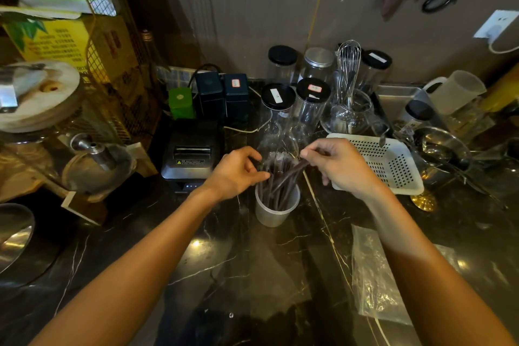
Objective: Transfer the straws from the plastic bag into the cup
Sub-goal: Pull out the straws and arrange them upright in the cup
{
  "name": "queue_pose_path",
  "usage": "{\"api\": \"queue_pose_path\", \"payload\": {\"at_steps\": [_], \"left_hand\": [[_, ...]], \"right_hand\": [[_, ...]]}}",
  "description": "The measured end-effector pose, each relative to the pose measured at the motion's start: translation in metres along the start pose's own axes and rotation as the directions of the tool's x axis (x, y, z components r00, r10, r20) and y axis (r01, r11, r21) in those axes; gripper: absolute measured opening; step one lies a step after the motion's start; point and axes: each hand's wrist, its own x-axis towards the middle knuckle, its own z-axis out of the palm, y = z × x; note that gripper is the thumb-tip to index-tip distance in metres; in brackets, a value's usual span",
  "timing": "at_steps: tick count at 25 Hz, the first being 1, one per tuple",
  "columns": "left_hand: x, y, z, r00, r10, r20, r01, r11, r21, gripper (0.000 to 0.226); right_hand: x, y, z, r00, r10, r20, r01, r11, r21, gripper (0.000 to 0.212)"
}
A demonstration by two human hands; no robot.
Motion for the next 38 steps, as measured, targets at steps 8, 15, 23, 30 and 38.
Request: {"api": "queue_pose_path", "payload": {"at_steps": [8,15,23,30,38], "left_hand": [[0.019,0.0,0.023,0.99,-0.075,-0.118,0.065,0.994,-0.092,0.021],[0.004,-0.008,0.009,0.99,-0.092,-0.108,0.078,0.989,-0.123,0.037],[-0.031,0.018,-0.01,0.994,0.059,0.095,-0.027,0.949,-0.314,0.029],[-0.021,0.046,0.016,0.996,0.03,-0.083,-0.074,0.794,-0.603,0.013],[-0.004,0.062,0.004,0.974,0.015,-0.227,-0.164,0.738,-0.655,0.016]], "right_hand": [[-0.004,-0.006,-0.036,0.998,0.005,-0.066,-0.009,0.999,-0.051,0.02],[-0.012,-0.028,-0.069,0.988,0.015,-0.155,-0.008,0.999,0.048,0.02],[-0.009,-0.038,-0.07,0.963,0.065,-0.261,0.029,0.94,0.341,0.023],[-0.011,-0.018,-0.003,0.958,0.257,-0.127,-0.07,0.64,0.765,0.019],[-0.027,-0.006,0.035,0.994,0.112,-0.006,-0.084,0.777,0.624,0.012]]}}
